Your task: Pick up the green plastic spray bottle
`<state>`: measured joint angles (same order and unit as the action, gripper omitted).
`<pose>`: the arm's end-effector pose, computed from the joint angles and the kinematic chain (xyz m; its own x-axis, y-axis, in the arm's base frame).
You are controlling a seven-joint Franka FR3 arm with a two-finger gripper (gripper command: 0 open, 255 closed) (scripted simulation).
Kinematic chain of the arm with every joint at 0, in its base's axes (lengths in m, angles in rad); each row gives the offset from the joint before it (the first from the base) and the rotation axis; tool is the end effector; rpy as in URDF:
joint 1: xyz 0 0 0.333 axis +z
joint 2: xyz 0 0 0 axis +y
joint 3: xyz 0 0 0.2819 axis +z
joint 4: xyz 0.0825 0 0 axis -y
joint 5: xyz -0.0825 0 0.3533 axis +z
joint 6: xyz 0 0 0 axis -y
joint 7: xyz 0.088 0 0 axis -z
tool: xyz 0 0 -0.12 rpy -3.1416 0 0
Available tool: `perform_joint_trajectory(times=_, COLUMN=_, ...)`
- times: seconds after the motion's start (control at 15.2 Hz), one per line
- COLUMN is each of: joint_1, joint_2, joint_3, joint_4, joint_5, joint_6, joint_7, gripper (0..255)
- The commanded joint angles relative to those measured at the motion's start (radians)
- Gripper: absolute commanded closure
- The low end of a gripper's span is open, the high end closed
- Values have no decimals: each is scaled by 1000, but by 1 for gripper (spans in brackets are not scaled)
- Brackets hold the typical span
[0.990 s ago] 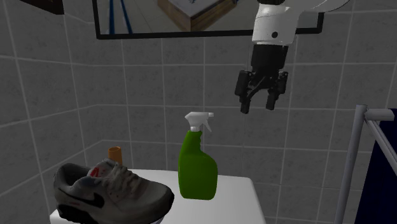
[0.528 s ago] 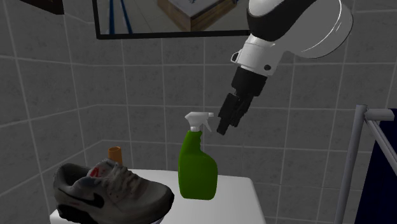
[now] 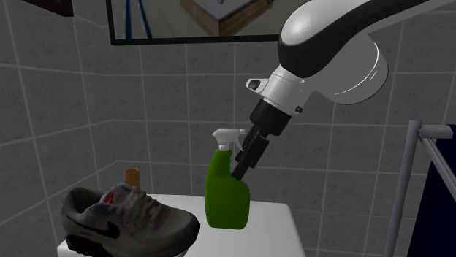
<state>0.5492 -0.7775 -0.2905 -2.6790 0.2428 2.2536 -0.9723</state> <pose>0.3353 0.0993 0.4655 0.3542 0.7927 0.4962 0.9155 -0.4022 -0.0109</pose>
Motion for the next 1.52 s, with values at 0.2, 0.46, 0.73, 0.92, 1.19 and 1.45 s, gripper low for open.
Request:
perform_joint_trajectory(times=0.2, joint_1=13, joint_2=19, joint_3=-18, joint_4=-55, joint_5=13, joint_6=73, joint_7=-37, gripper=0)
perform_joint_trajectory(times=0.46, joint_1=15, joint_2=24, joint_3=-20, joint_4=-61, joint_5=15, joint_6=83, joint_7=-41, gripper=255)
perform_joint_trajectory(times=0.73, joint_1=15, joint_2=23, joint_3=-20, joint_4=-61, joint_5=15, joint_6=83, joint_7=-41, gripper=255)
perform_joint_trajectory(times=0.92, joint_1=15, joint_2=24, joint_3=-20, joint_4=-61, joint_5=16, joint_6=84, joint_7=-42, gripper=255)
perform_joint_trajectory(times=1.19, joint_1=9, joint_2=10, joint_3=-10, joint_4=-29, joint_5=8, joint_6=39, joint_7=-23, gripper=255)
perform_joint_trajectory(times=1.45, joint_1=4, joint_2=-2, joint_3=1, joint_4=16, joint_5=0, joint_6=-16, joint_7=0, gripper=255)
